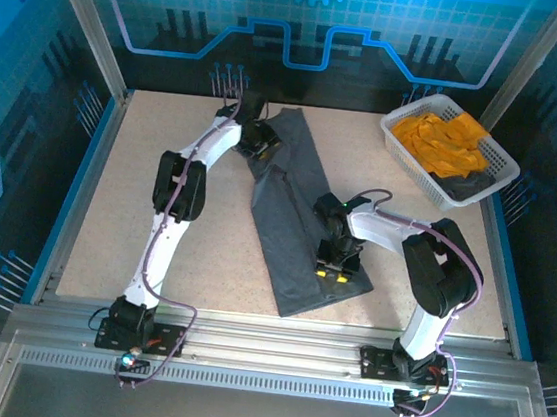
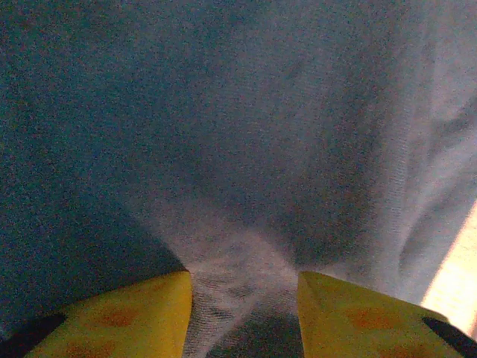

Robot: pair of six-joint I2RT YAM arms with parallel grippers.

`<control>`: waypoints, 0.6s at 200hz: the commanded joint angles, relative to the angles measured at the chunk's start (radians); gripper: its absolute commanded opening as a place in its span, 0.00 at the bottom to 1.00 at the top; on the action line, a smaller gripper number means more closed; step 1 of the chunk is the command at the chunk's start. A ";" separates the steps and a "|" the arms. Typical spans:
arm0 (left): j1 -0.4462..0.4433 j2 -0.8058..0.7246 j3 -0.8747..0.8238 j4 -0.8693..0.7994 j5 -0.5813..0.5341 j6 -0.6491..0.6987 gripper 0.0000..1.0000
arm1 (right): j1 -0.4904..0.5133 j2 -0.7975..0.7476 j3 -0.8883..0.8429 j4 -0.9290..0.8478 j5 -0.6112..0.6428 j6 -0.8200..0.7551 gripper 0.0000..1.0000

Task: Fold and stack the t-shirts

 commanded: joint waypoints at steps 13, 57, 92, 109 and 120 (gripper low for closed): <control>-0.012 0.124 0.103 0.193 0.103 -0.050 0.45 | 0.029 0.037 0.059 0.089 -0.124 0.161 0.43; -0.010 0.009 0.192 0.135 0.010 0.070 0.59 | 0.005 -0.077 0.081 0.029 -0.108 0.201 0.50; -0.049 -0.415 -0.265 0.152 -0.115 0.088 0.65 | -0.100 -0.274 0.017 -0.050 -0.029 0.063 0.54; -0.069 -0.608 -0.548 0.100 -0.088 0.015 0.64 | -0.172 -0.349 -0.036 -0.065 -0.008 -0.061 0.54; -0.077 -0.728 -0.759 0.092 -0.017 -0.041 0.62 | -0.218 -0.380 -0.062 -0.095 0.008 -0.152 0.54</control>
